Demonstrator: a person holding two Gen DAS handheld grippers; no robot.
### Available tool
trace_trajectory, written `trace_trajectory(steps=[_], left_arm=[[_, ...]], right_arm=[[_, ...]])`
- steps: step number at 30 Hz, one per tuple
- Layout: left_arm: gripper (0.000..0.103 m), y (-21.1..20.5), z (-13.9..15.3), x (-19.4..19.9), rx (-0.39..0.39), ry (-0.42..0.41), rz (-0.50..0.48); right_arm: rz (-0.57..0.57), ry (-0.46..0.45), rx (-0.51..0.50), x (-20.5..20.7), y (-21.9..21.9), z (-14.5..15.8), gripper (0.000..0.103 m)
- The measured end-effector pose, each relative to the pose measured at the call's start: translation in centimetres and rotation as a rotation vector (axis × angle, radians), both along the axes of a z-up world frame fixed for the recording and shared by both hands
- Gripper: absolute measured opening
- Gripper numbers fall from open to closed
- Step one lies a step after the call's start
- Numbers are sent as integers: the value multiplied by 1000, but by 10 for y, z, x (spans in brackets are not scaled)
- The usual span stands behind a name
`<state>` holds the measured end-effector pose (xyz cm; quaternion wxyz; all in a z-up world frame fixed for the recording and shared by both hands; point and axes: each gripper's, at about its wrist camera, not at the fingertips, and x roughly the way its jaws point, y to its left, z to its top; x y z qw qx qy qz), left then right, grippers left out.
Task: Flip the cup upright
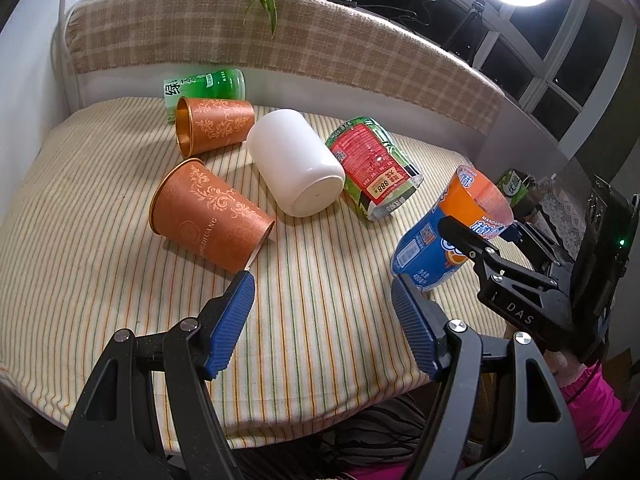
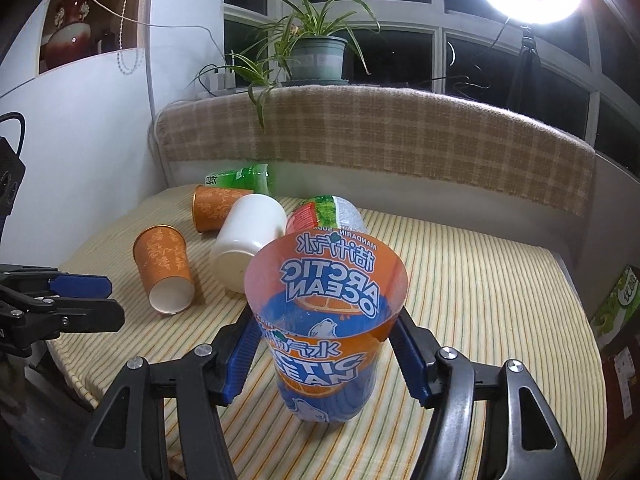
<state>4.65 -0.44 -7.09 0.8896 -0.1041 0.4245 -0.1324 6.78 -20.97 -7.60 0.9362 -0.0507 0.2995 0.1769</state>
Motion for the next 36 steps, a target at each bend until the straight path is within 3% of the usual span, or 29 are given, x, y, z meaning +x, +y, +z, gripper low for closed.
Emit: trace_trajectory(steps=[9,21,36], left_arm=[[73,-1,0,0,0,0,-1],[73,-6,4,-1,15,-12,-4],[73,-20,30,-5,67,-157,5]], right_arm=[[15,15,27,-3,-3,0,66],[16,32,81,-7,-14,4,78],[-20,8,175,-39,-47,30,82]])
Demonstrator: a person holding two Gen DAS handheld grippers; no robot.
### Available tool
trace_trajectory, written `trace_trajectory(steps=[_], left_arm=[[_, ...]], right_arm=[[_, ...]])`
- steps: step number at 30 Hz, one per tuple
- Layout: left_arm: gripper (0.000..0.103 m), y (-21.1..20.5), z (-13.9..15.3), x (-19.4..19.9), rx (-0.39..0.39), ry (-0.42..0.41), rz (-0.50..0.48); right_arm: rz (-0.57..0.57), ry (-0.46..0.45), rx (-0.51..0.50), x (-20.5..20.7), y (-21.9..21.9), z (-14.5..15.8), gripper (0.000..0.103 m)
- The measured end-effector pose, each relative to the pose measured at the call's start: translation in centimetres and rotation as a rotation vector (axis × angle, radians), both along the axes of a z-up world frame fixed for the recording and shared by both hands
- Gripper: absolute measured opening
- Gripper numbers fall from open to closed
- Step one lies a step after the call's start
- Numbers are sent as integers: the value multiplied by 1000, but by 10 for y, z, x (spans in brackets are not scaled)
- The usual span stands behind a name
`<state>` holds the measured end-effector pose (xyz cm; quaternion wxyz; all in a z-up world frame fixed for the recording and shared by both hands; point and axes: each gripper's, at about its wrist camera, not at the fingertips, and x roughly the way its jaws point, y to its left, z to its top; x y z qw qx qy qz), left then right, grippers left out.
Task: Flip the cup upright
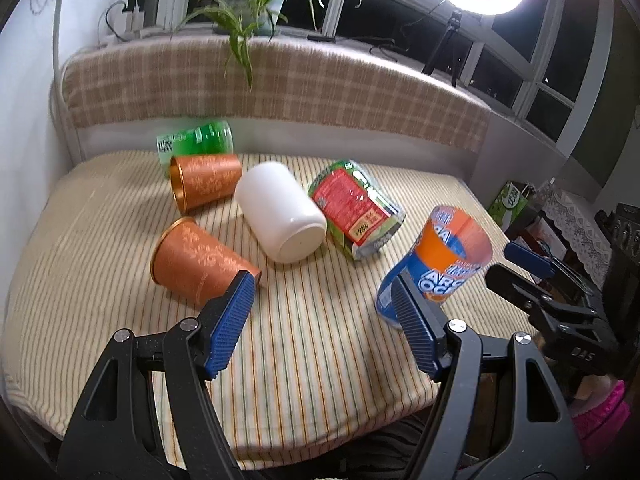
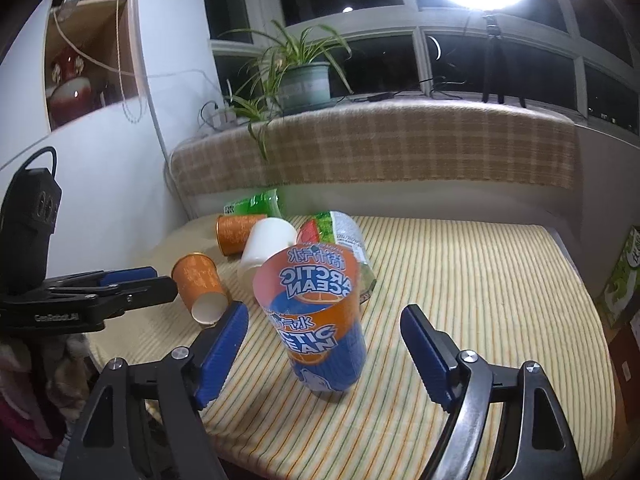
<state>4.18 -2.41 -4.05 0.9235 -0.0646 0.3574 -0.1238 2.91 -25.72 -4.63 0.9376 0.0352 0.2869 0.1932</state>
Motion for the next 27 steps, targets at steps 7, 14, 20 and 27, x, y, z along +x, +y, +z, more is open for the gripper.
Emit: trace_trajectory(steps=[7,14,20,27], left_arm=[[73,-1,12,-7,30,-90,35],[86,3,23,-18,53,-183,80],[92,5,34,-27,83,-253,123],[103,2,40,-36,132,-324,164]], right_arm=[[-50,-15,38,-9,-12,12,86],[-110,-50,23,-18,-15,20,91],[-180,-125,1,-27,-16,30,103],[-215,-156,-10,-29,-16,35,103]])
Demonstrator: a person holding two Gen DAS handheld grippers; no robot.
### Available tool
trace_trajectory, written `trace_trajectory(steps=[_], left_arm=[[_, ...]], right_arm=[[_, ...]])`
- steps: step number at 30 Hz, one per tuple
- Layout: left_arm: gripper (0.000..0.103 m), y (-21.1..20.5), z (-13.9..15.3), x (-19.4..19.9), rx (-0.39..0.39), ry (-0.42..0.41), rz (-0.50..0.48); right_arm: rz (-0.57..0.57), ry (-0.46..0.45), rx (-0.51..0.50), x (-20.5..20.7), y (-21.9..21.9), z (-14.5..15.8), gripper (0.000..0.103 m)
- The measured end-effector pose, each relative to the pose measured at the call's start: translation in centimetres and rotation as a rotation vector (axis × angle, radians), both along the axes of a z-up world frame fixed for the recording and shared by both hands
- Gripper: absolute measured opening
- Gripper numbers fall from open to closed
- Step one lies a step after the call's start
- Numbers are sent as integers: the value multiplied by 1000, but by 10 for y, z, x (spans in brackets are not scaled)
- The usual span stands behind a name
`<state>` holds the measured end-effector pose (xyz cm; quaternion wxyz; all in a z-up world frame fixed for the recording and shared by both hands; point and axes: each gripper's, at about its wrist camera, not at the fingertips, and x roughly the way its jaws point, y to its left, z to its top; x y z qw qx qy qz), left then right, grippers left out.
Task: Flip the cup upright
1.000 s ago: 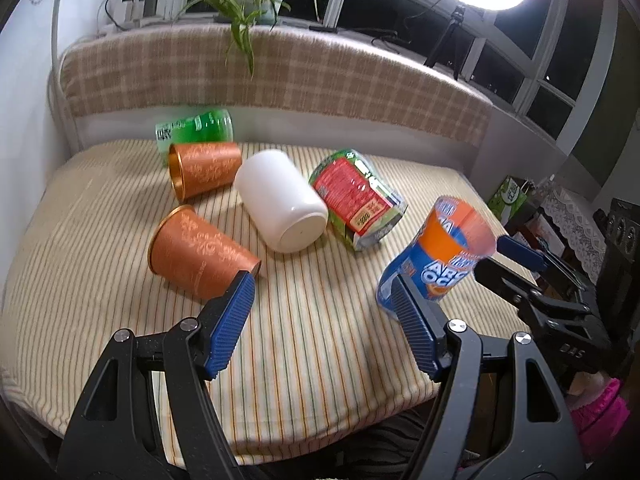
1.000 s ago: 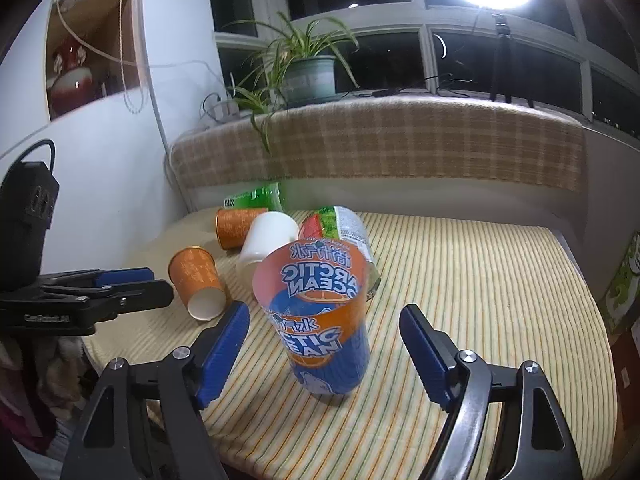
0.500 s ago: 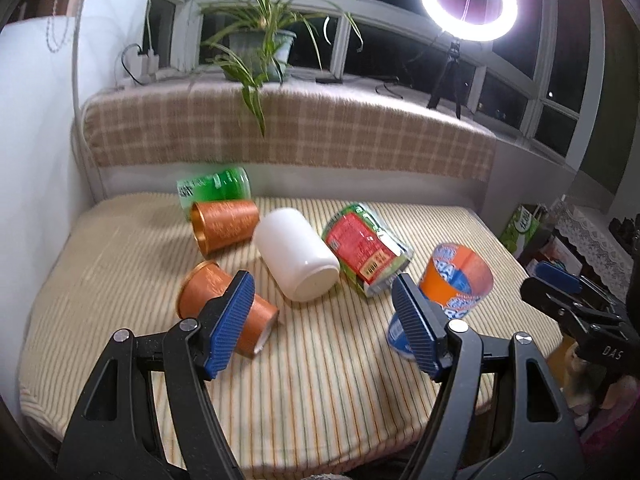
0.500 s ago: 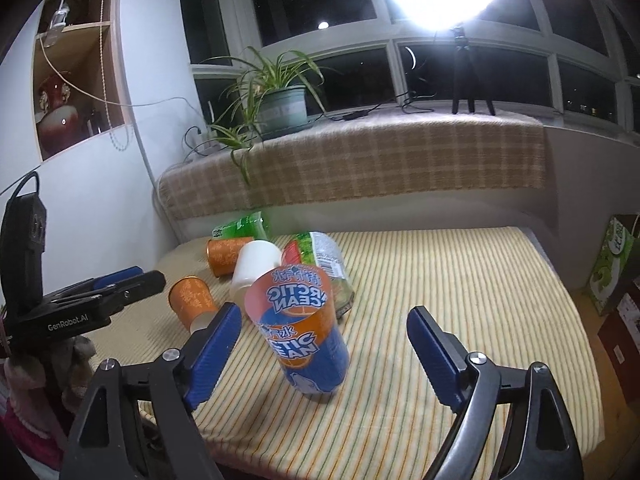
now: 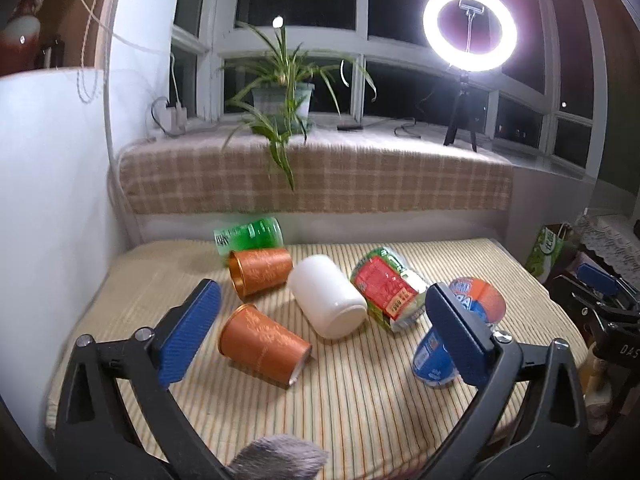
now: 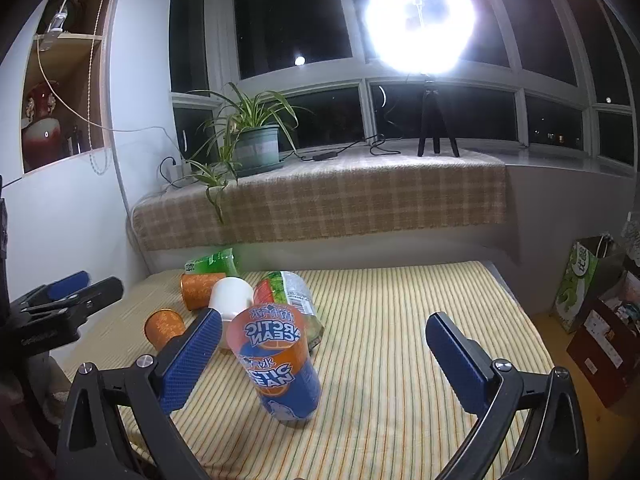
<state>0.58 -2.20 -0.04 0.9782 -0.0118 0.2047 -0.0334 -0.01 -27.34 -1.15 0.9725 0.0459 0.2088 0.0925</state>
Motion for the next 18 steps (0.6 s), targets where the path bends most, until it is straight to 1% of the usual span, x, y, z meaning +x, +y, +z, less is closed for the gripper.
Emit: trace_trajectory(steps=[5,18], left_arm=[[103,-3,4,-4,23,-27,14],[103,-1,6,-6,26,-34,27]], right_arm=[[-7,9,11,2,-3,-2,103],[-11,15,23,1,-5,-3,103]])
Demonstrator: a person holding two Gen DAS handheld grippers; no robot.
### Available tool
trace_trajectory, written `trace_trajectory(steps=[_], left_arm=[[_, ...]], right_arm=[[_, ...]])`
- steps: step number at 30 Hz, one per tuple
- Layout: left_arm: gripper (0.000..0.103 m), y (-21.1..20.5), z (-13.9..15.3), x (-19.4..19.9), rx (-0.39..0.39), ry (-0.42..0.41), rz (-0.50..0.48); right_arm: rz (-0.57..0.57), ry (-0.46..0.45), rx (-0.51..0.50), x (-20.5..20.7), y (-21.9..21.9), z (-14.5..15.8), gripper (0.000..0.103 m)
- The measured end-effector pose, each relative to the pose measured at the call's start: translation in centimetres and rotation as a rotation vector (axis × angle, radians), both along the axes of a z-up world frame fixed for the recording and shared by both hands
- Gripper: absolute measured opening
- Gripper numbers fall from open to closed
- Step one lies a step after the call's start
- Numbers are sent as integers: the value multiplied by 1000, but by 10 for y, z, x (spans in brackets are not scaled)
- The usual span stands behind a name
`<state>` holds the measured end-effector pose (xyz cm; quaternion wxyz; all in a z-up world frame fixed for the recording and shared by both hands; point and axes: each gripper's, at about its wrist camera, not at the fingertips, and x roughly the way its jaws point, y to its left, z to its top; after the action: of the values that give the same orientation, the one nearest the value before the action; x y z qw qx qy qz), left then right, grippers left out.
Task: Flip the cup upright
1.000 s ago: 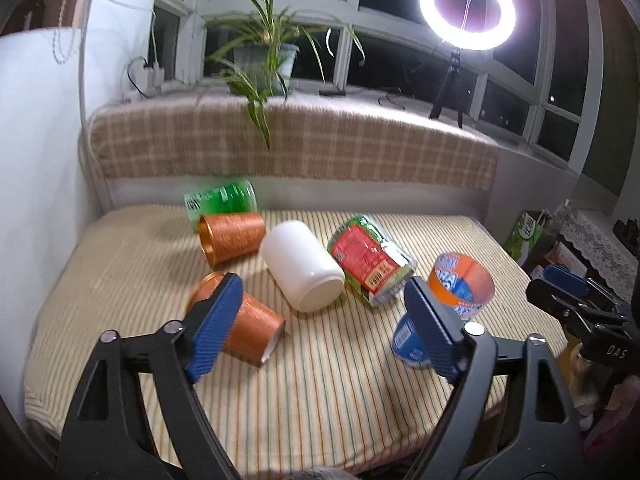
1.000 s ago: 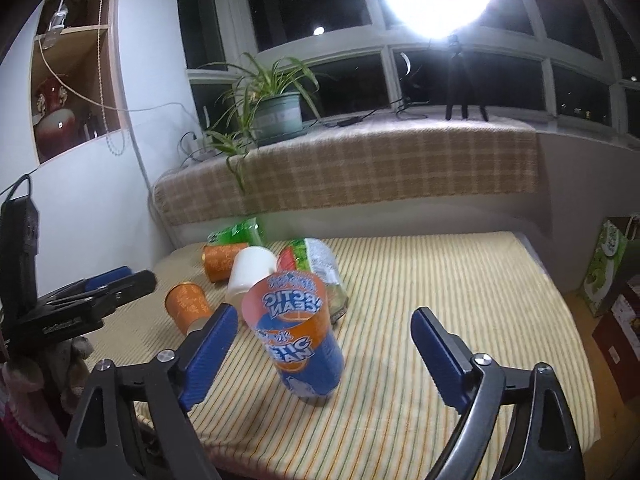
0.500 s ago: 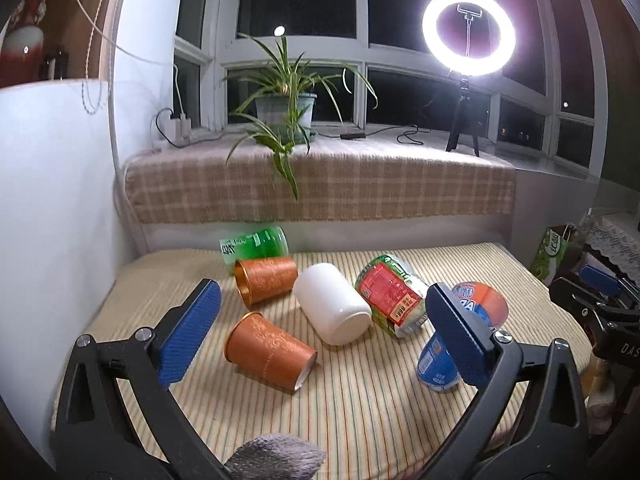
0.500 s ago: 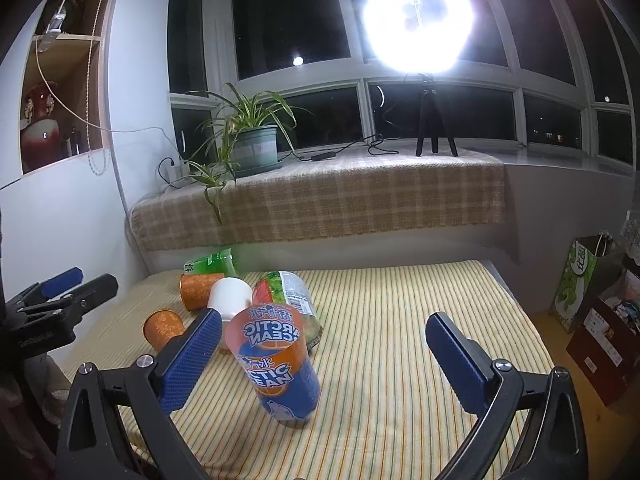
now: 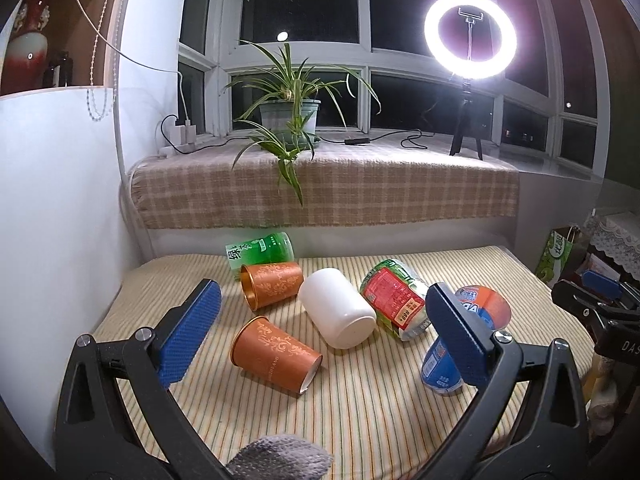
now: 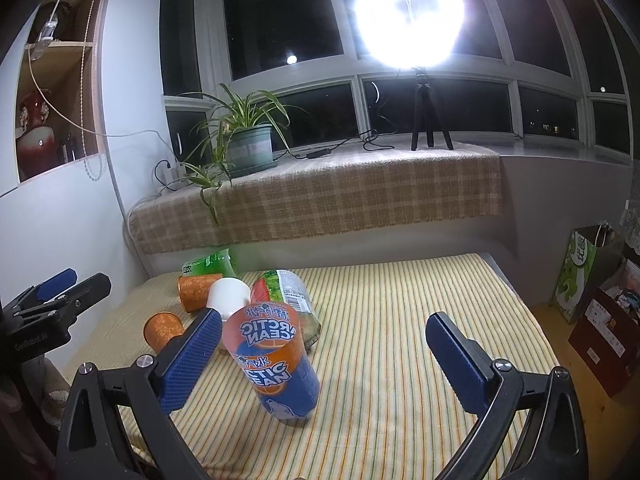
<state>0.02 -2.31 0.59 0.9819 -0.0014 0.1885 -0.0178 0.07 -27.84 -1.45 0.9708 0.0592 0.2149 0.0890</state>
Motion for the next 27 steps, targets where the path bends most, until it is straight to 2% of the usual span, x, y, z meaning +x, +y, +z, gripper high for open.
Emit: trace_trajectory(steps=[27], left_arm=[[103,3,-1,0,-5,2,6]], right_arm=[[10,29,8,5,4,-4,103]])
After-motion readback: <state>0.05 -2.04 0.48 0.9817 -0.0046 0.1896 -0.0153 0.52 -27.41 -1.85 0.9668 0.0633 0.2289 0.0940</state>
